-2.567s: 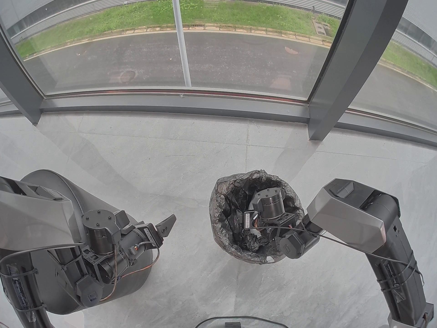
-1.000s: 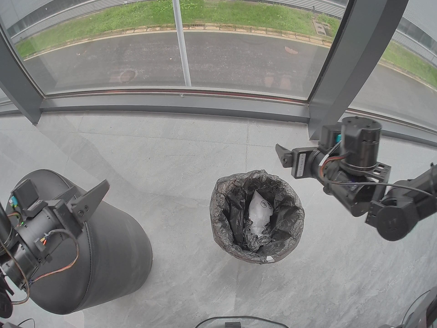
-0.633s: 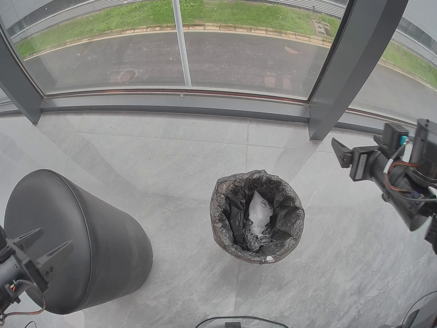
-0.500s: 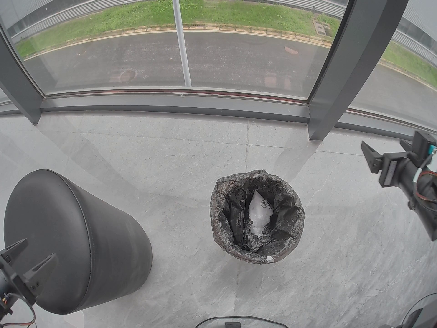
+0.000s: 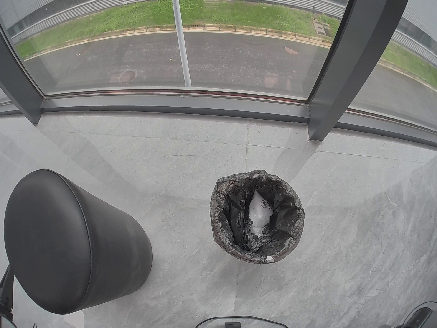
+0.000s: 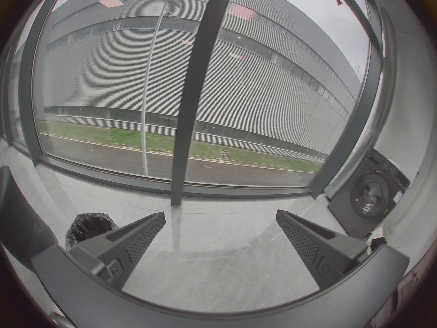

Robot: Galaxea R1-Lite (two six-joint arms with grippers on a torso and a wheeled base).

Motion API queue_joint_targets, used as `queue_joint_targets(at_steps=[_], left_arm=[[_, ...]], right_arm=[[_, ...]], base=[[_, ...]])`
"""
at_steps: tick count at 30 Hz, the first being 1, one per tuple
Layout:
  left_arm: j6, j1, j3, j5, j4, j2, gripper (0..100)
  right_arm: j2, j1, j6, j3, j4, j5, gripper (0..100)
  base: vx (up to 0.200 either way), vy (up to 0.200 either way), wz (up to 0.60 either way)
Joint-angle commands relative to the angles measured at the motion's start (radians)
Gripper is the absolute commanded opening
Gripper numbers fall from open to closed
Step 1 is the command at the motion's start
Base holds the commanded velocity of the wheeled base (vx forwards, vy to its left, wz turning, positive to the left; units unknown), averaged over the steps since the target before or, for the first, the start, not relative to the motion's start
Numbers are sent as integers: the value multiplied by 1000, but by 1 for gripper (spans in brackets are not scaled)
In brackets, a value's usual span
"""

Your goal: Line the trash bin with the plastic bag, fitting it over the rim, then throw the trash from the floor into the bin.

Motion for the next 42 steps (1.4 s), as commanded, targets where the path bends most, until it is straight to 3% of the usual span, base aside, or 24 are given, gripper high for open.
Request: queue_joint_targets(at_steps=[1, 6, 13, 20, 24, 29, 31, 32, 34, 37, 39, 42], left_arm=[[39, 81, 5, 48, 37, -78, 100], [17, 82, 42, 49, 34, -78, 100], [11, 113, 62, 49, 34, -78, 100], [2, 182, 97, 48, 34, -98, 100], [33, 236, 143, -15, 34, -181, 100], [-4, 234, 255, -12, -75, -181, 100], [-3, 234, 260, -12, -84, -181, 100], [14, 234, 392, -15, -307, -181, 100], [33, 233, 429, -43, -396, -181, 100], [25, 233, 429, -90, -406, -181, 100], [5, 233, 429, -96, -403, -181, 100], [-29, 233, 429, -132, -400, -181, 100]], right_arm=[[-351, -107, 0, 103, 179, -2, 100], [-443, -116, 0, 157, 185, -3, 100], [-559, -248, 8, 158, 167, 0, 100], [-594, -253, 26, 178, 164, -2, 100], [-594, -253, 20, 192, 171, 3, 100], [-594, -253, 45, 253, 190, 164, 100], [-594, -253, 46, 253, 191, 169, 100], [-594, -253, 91, 255, 205, 307, 100], [-594, -253, 100, 255, 236, 397, 100], [-594, -253, 112, 250, 360, 511, 100], [-594, -253, 165, 250, 361, 578, 100], [-594, -253, 146, 253, 363, 623, 100]], base=[[0, 0, 0], [0, 0, 0], [0, 0, 0], [0, 0, 0], [0, 0, 0], [0, 0, 0], [0, 0, 0], [0, 0, 0], [0, 0, 0], [0, 0, 0], [0, 0, 0], [0, 0, 0]])
